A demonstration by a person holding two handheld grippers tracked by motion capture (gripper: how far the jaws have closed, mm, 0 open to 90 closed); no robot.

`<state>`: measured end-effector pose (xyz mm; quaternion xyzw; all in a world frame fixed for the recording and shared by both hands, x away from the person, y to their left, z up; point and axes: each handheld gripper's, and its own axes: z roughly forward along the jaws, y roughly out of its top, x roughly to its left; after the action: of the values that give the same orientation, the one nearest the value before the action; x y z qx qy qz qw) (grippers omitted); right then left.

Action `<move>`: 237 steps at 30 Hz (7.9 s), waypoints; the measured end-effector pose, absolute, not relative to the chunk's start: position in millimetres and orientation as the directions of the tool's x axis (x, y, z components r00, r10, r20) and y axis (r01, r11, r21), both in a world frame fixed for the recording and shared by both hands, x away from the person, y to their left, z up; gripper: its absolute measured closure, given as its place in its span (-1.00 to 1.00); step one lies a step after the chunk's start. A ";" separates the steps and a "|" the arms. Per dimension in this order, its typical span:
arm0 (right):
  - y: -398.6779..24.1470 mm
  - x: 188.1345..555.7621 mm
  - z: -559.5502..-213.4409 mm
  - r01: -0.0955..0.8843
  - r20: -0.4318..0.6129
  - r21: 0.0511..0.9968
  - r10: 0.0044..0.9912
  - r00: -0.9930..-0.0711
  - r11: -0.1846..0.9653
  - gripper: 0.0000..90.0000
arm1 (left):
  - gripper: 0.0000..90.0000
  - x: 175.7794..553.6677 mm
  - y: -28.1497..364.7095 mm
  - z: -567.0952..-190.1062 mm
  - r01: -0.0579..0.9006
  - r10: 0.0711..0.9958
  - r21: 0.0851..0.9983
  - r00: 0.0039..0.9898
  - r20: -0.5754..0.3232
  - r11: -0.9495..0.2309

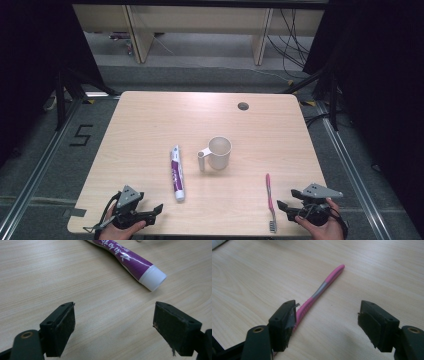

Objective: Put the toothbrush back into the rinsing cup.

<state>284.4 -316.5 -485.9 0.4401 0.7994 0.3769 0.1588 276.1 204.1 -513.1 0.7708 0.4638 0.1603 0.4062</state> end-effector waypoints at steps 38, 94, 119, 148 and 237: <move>-281.8 288.4 -478.0 0.597 0.034 0.617 0.741 -0.671 0.513 0.69 | -0.61 276.2 204.0 -512.1 0.586 0.850 0.773 0.512 -0.124 -0.241; -362.4 340.7 -478.0 0.704 -0.077 0.433 0.802 -0.593 0.563 1.00 | -0.61 276.0 203.6 -513.3 0.585 0.853 0.775 0.507 -0.122 -0.237; -343.8 420.8 -472.6 0.772 -0.014 0.486 0.887 -0.461 0.409 0.73 | -0.61 275.8 204.5 -511.9 0.590 0.851 0.770 0.510 -0.124 -0.242; -323.6 409.1 -478.1 0.828 0.031 0.396 0.895 -0.444 0.397 0.36 | -0.61 275.3 204.2 -511.2 0.589 0.853 0.772 0.507 -0.124 -0.239; -218.5 393.7 -410.8 0.450 0.169 0.843 0.648 -0.743 0.296 0.86 | -0.61 275.7 203.6 -512.2 0.587 0.848 0.770 0.516 -0.119 -0.249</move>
<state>393.7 -218.5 -410.8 0.3436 0.7983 0.4839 0.1023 275.7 203.6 -512.2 0.7734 0.4641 0.1630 0.4000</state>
